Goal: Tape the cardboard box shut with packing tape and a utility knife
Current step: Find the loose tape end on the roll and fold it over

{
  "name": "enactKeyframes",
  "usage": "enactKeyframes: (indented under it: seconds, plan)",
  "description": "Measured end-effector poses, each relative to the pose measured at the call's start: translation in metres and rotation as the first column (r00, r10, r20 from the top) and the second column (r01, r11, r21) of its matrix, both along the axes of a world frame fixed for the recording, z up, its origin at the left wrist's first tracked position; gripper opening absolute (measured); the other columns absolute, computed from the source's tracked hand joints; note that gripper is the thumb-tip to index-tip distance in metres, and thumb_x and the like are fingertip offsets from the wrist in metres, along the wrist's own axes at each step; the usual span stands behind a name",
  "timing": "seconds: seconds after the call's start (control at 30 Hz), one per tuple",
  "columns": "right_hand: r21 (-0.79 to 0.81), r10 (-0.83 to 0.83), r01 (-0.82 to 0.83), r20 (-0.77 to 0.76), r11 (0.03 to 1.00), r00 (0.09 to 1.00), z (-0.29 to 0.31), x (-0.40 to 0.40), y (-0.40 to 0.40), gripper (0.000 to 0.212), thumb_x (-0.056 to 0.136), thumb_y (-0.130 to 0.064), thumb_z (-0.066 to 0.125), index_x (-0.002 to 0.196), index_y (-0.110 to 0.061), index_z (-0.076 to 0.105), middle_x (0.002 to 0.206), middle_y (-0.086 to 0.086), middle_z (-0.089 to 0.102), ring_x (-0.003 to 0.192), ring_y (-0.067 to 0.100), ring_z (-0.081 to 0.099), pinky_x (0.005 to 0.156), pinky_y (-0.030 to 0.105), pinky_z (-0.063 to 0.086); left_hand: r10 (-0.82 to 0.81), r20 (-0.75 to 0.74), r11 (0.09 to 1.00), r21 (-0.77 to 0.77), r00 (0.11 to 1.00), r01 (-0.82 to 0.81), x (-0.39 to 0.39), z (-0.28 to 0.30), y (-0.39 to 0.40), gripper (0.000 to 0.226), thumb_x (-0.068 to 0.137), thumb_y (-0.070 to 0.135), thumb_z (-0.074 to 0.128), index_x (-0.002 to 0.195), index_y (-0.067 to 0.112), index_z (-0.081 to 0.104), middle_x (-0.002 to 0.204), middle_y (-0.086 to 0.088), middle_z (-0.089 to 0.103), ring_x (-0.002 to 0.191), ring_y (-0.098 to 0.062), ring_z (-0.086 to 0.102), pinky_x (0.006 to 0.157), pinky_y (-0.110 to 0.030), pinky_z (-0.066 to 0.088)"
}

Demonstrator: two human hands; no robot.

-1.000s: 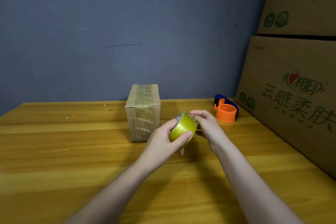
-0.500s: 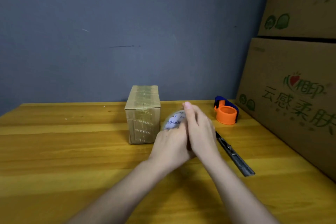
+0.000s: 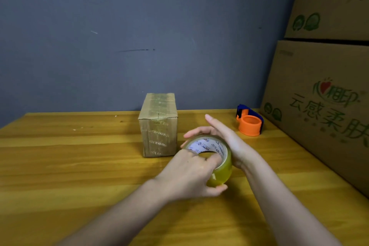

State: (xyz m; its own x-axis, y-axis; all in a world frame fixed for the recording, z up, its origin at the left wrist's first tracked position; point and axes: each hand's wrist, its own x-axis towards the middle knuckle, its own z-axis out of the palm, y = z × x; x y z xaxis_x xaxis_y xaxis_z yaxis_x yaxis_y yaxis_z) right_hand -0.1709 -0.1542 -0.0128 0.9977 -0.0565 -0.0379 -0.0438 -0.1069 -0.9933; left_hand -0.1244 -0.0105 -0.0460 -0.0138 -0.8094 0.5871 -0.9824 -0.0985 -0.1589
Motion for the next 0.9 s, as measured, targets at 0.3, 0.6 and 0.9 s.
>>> enactKeyframes:
  seconds: [0.3, 0.6, 0.9]
  plan:
    - [0.083, -0.068, 0.067, 0.007, 0.994, 0.998, -0.01, 0.01, -0.003, 0.079, 0.093, -0.06, 0.027, 0.102, 0.007, 0.068, 0.112, 0.032, 0.064, 0.116, 0.047, 0.053, 0.107, 0.048, 0.04, -0.004, 0.103, 1.0, -0.016, 0.995, 0.006, 0.004, 0.007, 0.006, 0.042, 0.072, 0.06, 0.049, 0.083, 0.02, 0.048, 0.048, 0.003, 0.059, 0.043, -0.013, 0.056, 0.04, -0.021, 0.031]
    - [0.095, -0.167, 0.175, -0.088, 0.98, 0.982, -0.018, 0.02, -0.013, 0.069, 0.09, -0.062, 0.035, 0.066, -0.007, 0.069, 0.095, 0.027, 0.062, 0.075, 0.028, 0.059, 0.074, 0.033, 0.049, -0.058, 0.077, 0.997, 0.047, 0.995, 0.055, 0.0, -0.006, 0.003, 0.041, 0.072, 0.058, 0.052, 0.082, 0.02, 0.039, 0.042, 0.001, 0.053, 0.04, -0.018, 0.054, 0.04, -0.022, 0.037]
    - [-0.145, -0.652, 0.755, 0.418, 0.64, 0.633, -0.027, 0.005, 0.005, 0.033, 0.098, -0.033, 0.04, 0.084, -0.023, 0.068, 0.086, -0.008, 0.07, 0.089, 0.014, 0.063, 0.081, 0.032, 0.047, 0.276, -0.388, 0.959, 0.049, 0.879, -0.28, -0.002, 0.008, -0.025, 0.054, 0.08, 0.05, 0.056, 0.124, 0.022, 0.043, 0.113, -0.003, 0.067, 0.103, -0.029, 0.061, 0.075, -0.034, 0.046]
